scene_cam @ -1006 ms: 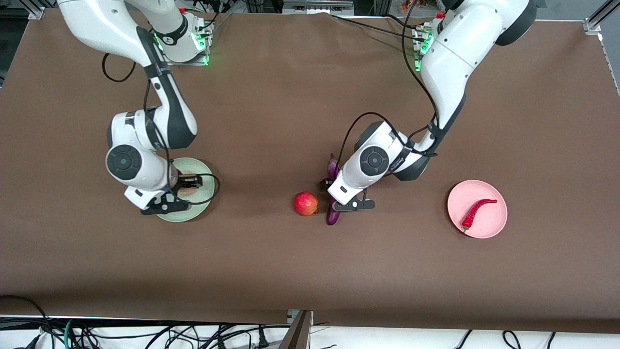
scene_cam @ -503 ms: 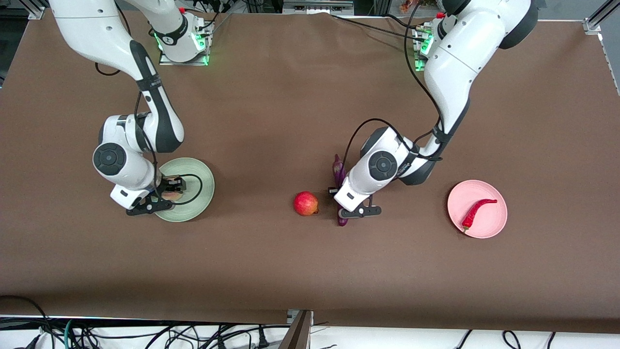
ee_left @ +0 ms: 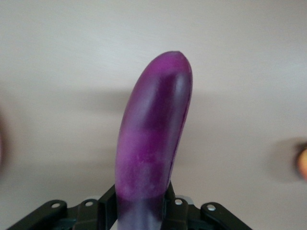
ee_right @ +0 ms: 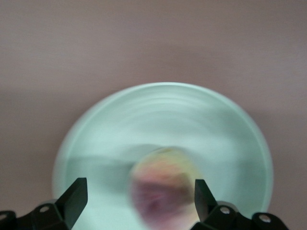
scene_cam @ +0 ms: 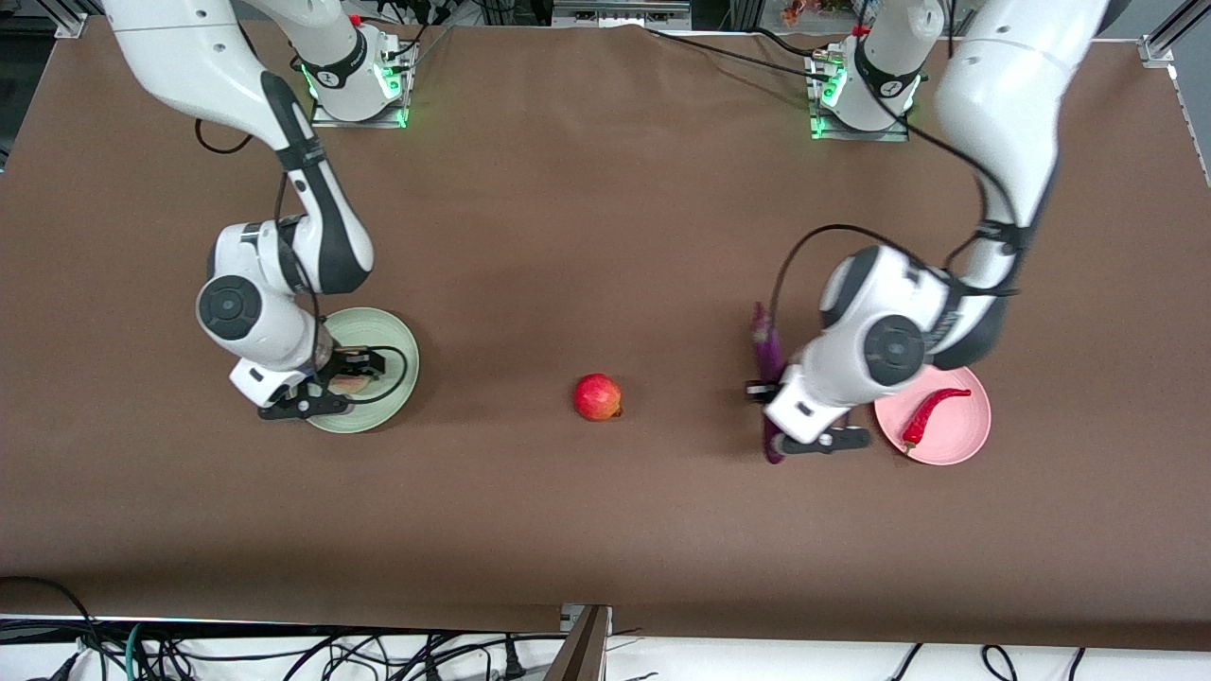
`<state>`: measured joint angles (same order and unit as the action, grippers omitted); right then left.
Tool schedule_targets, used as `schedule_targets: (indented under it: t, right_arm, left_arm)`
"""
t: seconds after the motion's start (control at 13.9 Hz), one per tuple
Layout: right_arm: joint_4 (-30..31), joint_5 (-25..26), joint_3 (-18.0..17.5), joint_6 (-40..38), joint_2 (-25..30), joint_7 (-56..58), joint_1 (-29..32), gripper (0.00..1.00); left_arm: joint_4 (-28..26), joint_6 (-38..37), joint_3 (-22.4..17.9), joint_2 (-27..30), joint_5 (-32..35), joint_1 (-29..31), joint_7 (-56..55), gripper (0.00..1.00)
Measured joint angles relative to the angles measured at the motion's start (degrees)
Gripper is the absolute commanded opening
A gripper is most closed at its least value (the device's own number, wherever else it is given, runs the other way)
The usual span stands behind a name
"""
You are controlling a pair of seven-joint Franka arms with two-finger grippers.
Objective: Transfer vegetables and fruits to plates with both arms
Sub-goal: 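Carry the eggplant to the pink plate while the right gripper reaches the apple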
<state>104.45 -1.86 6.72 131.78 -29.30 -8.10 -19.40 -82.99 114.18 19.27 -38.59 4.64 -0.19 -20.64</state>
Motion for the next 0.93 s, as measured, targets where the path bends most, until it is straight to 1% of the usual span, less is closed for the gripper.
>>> schedule_targets:
  t: [0.14, 0.22, 0.36, 0.43, 0.5, 0.57, 0.65, 0.79, 0.93]
  right_arm:
    - [-4.57, -0.39, -2.06, -4.31, 0.31, -8.61, -2.49, 0.99]
    - [-6.7, -1.19, -3.17, -5.25, 0.15, -12.91, -3.75, 0.99]
    - [-10.61, -4.53, -5.21, -5.46, -1.53, -20.9, -6.25, 0.99]
    - [-12.84, -5.76, -5.94, -5.33, -3.25, -24.8, -7.79, 0.99]
    - [-15.28, -6.33, -6.25, -4.71, -5.39, -28.7, -9.62, 0.99]
    - [-17.6, -6.56, -6.35, -3.15, -7.68, -32.18, -11.27, 0.99]
    - [-19.58, -6.69, -6.51, -0.47, -10.1, -35.35, -12.6, 0.99]
    - [-21.94, -6.74, -6.74, 5.96, -14.71, -40.66, -15.28, 0.99]
    - [-23.5, -6.74, -6.72, 9.15, -17.89, -43.98, -17.7, 0.99]
  left_arm:
    - [-0.26, -2.38, -0.3, 0.21, 0.01, 5.84, 11.41, 0.0]
    - [-0.84, -3.22, -0.59, 0.14, 0.01, 8.74, 17.0, 0.0]
    - [-2.13, -4.38, -1.37, -0.41, 1.04, 13.41, 25.41, 0.0]
    - [-2.77, -4.4, -1.61, -0.78, 2.79, 14.94, 27.24, 0.05]
    - [-3.07, -4.4, -1.82, -1.23, 4.66, 15.98, 28.01, 0.22]
    - [-3.2, -4.44, -1.97, -1.7, 5.75, 16.76, 28.28, 0.62]
    - [-3.52, -4.46, -2.06, -2.22, 6.38, 17.45, 28.58, 1.0]
    - [-3.75, -4.34, -2.07, -3.23, 6.69, 17.99, 28.82, 1.0]
    - [-3.66, -4.2, -2.0, -3.36, 6.72, 17.98, 28.82, 1.0]
